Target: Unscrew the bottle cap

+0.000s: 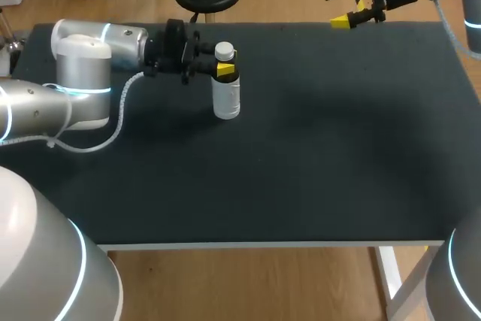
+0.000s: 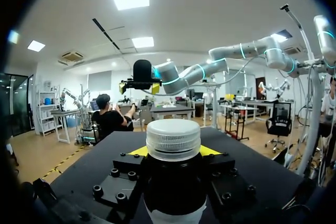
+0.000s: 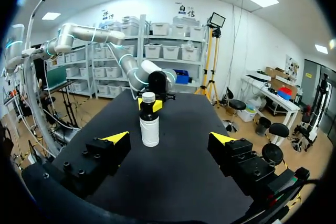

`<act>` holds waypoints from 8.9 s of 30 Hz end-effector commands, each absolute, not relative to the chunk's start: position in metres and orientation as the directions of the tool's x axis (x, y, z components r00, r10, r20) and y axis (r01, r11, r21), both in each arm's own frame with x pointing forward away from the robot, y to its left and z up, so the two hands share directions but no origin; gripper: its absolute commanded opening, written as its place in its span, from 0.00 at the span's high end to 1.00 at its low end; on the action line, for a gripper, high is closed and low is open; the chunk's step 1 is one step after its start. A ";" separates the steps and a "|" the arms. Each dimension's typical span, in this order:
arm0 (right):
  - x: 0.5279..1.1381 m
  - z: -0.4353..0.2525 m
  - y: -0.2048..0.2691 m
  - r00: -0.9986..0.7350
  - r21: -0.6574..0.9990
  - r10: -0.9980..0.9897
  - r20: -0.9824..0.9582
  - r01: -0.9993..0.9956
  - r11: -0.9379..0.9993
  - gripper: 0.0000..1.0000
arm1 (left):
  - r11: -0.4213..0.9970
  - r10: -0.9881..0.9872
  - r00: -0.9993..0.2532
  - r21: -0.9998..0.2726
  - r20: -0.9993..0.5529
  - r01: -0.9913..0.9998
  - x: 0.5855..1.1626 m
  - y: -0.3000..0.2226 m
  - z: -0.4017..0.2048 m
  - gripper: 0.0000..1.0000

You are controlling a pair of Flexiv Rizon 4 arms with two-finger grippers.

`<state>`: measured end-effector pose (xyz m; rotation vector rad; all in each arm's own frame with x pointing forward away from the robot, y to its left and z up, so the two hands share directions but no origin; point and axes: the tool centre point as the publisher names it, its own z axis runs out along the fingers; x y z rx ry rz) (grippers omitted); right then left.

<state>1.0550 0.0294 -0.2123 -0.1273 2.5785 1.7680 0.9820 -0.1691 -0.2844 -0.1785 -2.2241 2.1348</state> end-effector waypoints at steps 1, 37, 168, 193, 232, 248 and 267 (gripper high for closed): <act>1.059 -0.213 0.028 -0.988 0.931 -0.154 -0.019 -0.074 0.358 0.00 | 0.037 0.123 -0.991 -0.998 -0.042 0.047 0.983 -0.169 -0.286 1.00; 1.053 -0.239 0.136 -0.999 0.942 -0.039 -0.012 -0.024 0.334 0.00 | 0.037 0.123 -0.991 -0.998 -0.042 0.047 0.983 -0.169 -0.286 1.00; 0.987 -0.253 0.267 -0.618 0.940 -0.786 0.001 -0.268 0.212 1.00 | 0.037 0.123 -0.991 -0.998 -0.042 0.047 0.983 -0.169 -0.286 1.00; 0.975 -0.238 0.240 -0.922 0.925 -0.370 -0.116 -0.236 0.298 0.00 | 0.037 0.123 -0.991 -0.998 -0.042 0.047 0.983 -0.169 -0.286 1.00; 0.977 -0.243 0.245 -0.989 0.914 -0.139 -0.050 -0.101 0.392 0.00 | 0.037 0.123 -0.991 -0.998 -0.042 0.047 0.983 -0.169 -0.286 1.00; 0.973 -0.247 0.245 -0.999 0.903 -0.030 -0.034 -0.043 0.426 0.00 | 0.037 0.123 -0.991 -0.998 -0.042 0.047 0.983 -0.169 -0.286 1.00; 0.978 -0.255 0.250 -0.999 0.882 0.030 0.012 0.025 0.470 0.00 | 0.037 0.123 -0.991 -0.998 -0.042 0.047 0.983 -0.169 -0.286 1.00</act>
